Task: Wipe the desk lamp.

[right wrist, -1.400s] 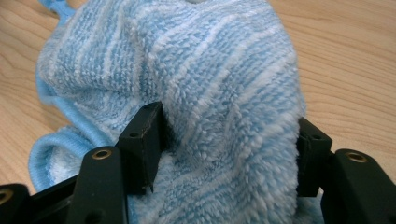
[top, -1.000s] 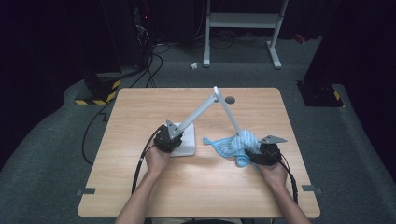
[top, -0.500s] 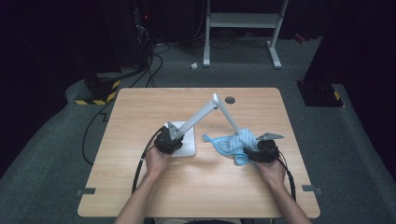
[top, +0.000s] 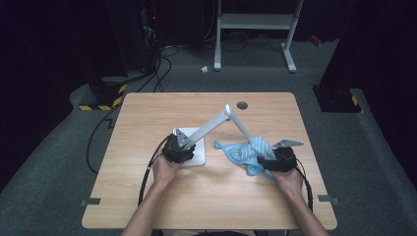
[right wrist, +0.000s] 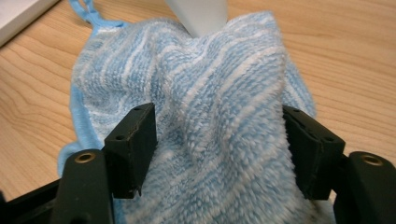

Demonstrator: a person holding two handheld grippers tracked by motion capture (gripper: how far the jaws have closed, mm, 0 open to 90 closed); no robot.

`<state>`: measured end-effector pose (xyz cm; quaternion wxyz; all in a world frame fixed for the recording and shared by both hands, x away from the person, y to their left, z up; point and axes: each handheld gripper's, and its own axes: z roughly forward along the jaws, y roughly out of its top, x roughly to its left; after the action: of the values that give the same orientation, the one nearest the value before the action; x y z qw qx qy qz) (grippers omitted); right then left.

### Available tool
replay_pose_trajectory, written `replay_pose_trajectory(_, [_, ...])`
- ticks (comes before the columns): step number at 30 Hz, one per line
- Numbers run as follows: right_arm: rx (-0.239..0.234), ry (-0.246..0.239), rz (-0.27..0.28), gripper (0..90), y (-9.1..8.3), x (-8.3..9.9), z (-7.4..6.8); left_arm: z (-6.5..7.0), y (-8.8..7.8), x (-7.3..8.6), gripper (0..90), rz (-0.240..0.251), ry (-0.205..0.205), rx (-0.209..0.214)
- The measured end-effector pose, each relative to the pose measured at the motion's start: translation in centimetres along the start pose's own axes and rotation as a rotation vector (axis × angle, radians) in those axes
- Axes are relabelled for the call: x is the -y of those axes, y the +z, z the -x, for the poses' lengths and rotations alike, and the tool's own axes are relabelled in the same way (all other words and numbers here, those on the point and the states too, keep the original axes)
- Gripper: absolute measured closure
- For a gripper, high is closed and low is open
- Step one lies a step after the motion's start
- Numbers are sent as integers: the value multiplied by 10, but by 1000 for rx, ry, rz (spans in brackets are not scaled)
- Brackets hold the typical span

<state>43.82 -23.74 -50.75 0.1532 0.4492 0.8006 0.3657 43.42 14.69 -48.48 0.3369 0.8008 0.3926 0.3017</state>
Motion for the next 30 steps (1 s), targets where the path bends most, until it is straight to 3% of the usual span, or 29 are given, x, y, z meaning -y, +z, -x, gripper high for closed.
replay_pose_trajectory(4, [-13, 12, 23, 284, -9, 0, 1, 1, -5, 0, 291, 10, -13, 22])
replay_pose_trajectory(13, [-1, 18, 46, 276, -24, 1, 3, -3, -19, 8, 243, 27, -46, 82])
replay_pose_trajectory(18, [-8, 43, 65, 274, -31, 4, 9, -8, -29, 18, 214, 41, -89, 124])
replay_pose_trajectory(26, [2, 50, 77, 304, -37, 7, 12, -18, -42, 32, 197, 60, -159, 121])
replay_pose_trajectory(30, [1, 60, 92, 319, -42, 11, 14, -25, -52, 40, 159, 61, -232, 152])
